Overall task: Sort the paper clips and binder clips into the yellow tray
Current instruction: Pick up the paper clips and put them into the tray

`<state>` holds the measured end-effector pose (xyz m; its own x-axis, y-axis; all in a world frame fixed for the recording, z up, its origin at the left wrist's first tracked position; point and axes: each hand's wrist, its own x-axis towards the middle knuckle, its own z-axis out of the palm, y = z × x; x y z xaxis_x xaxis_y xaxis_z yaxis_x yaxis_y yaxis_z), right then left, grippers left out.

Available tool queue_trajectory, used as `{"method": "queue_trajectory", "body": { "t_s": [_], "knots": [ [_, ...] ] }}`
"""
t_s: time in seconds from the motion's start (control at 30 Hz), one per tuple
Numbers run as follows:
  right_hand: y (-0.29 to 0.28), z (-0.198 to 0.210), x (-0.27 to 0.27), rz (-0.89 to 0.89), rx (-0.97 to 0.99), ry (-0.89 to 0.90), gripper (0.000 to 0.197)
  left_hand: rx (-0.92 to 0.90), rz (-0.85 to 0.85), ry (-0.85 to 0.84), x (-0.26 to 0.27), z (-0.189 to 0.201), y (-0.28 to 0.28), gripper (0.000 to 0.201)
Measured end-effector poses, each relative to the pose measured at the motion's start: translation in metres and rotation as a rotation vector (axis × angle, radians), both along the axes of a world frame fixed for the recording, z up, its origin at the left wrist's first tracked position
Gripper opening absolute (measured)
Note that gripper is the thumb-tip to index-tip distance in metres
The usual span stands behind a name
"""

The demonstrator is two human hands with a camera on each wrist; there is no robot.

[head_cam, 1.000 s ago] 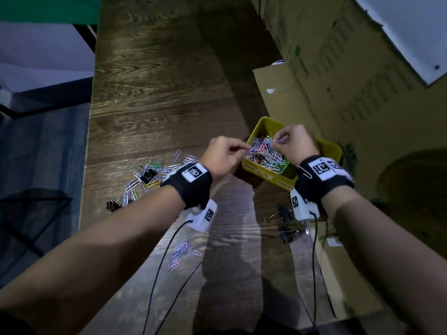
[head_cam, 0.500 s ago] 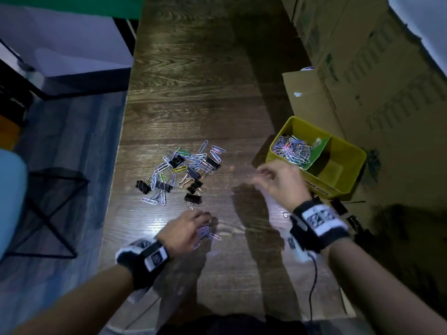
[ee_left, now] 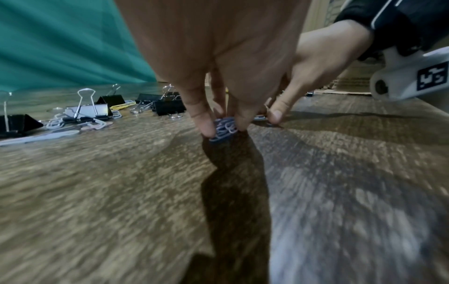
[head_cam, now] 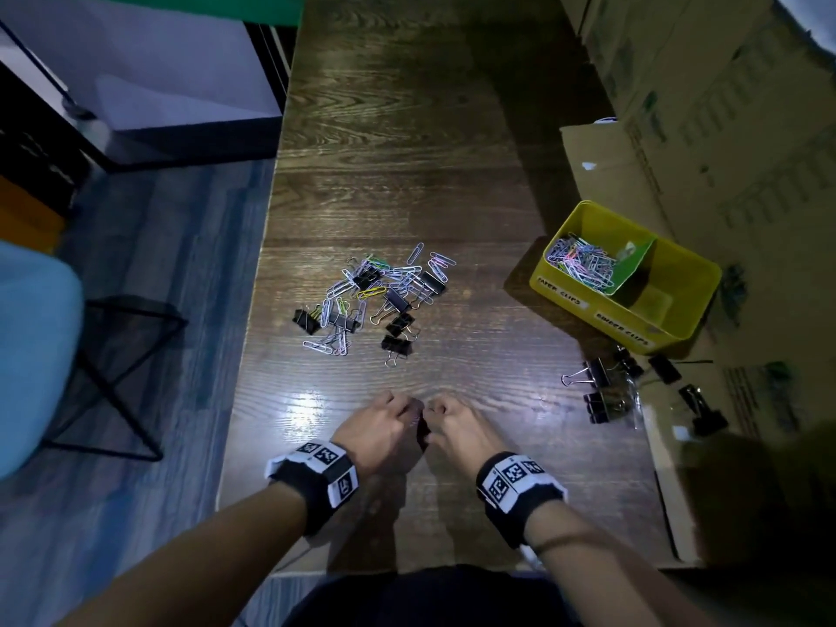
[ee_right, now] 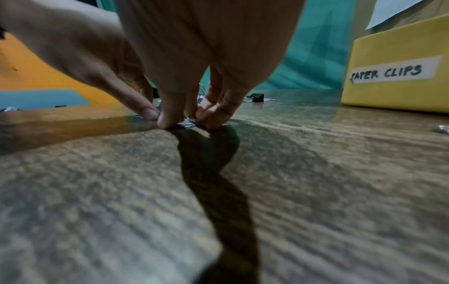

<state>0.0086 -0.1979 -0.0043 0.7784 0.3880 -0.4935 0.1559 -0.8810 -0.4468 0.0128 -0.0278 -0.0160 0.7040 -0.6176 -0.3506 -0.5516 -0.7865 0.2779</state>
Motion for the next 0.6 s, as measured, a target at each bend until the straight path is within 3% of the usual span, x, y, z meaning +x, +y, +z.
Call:
{"method": "queue_trajectory", "body": {
  "t_s": [0.07, 0.2, 0.43, 0.6],
  "knots": [
    [0.003, 0.001, 0.002, -0.040, 0.005, 0.034, 0.029, 0.024, 0.023, 0.067, -0.001, -0.006, 0.005, 0.046],
    [0.007, -0.001, 0.000, 0.006, -0.021, 0.033, 0.024, 0.048, 0.043, 0.048, -0.005, -0.001, 0.000, 0.041],
    [0.016, 0.008, -0.013, 0.129, -0.238, -0.152, 0.035, 0.123, 0.170, 0.030, -0.004, -0.012, -0.010, 0.036],
    [0.024, 0.002, -0.019, 0.201, -0.297, -0.207, 0.032, 0.116, 0.150, 0.065, -0.002, -0.021, -0.008, 0.035]
  ]
}}
